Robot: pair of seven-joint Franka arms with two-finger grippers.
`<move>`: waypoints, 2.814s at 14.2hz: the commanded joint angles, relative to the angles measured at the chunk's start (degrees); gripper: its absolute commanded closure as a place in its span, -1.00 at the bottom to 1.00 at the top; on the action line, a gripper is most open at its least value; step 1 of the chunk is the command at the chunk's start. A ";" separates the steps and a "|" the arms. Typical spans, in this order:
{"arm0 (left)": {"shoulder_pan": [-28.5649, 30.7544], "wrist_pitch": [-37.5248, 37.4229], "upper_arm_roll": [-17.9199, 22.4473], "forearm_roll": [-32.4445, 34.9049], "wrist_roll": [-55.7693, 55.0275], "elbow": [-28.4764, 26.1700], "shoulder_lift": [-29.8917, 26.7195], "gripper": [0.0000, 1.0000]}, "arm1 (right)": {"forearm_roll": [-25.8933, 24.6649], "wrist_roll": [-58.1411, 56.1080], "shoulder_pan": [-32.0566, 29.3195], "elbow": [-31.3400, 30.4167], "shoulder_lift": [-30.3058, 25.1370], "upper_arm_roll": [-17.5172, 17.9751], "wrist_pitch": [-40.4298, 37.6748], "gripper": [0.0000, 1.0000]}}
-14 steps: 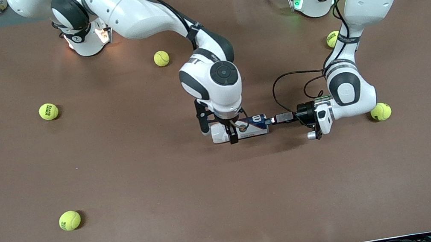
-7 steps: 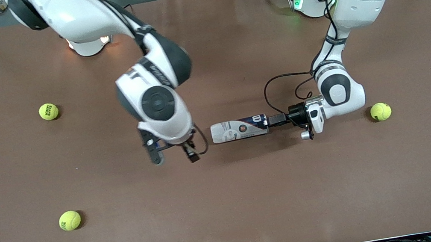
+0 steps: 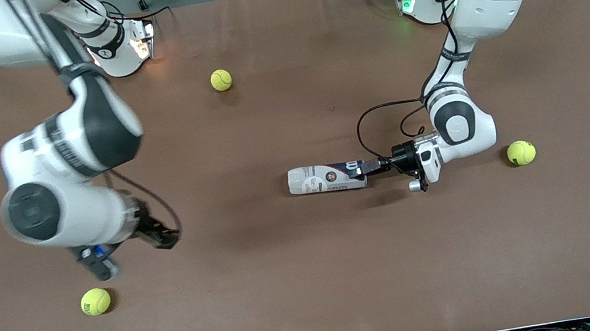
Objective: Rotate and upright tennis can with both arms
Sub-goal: 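Open the right gripper and withdraw it while the left gripper holds the can, then rotate the can upright with the left gripper and lower it onto the table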
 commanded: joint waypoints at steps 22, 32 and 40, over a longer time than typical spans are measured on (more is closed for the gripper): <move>-28.86 -1.56 0.06 100.33 -111.28 32.16 -2.65 1.00 | -7.83 -63.75 -21.18 -4.41 -7.61 1.28 0.48 -1.00; -35.82 -3.33 2.79 103.15 -114.54 33.75 -0.01 -0.40 | -5.81 -62.96 -18.45 -3.53 -12.44 1.64 -7.15 -1.00; -34.15 -6.84 2.61 102.80 -114.10 33.84 -6.51 -1.00 | -5.55 -61.64 -16.53 -6.06 -16.04 -1.34 -9.89 -1.00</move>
